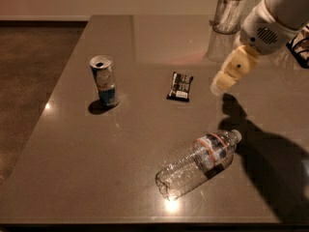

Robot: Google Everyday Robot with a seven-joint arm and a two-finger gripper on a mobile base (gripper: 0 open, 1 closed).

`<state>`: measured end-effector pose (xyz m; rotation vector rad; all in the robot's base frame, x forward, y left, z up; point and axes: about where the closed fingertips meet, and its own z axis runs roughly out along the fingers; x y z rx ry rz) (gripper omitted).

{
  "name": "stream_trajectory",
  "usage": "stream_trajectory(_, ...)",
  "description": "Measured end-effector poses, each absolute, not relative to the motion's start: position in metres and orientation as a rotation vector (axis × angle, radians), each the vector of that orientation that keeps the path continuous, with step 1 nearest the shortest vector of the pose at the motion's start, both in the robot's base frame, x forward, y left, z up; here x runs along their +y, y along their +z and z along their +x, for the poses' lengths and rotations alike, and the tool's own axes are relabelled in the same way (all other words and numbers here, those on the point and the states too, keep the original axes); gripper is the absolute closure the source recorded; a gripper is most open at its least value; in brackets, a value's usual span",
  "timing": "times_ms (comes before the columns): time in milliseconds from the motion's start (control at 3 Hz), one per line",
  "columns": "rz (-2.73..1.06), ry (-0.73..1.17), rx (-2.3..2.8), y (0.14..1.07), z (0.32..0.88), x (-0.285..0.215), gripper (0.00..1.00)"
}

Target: Move rxbar chocolate near redbull can

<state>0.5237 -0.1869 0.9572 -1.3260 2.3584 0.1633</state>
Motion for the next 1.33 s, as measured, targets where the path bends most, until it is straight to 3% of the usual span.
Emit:
stream_trajectory(667, -1.061, 0.294, 2.460, 0.916, 0.576, -0.120, 0.00)
stream_trajectory(1333, -0.894, 0.288, 2.616, 0.868, 0.591, -0.108, 0.00)
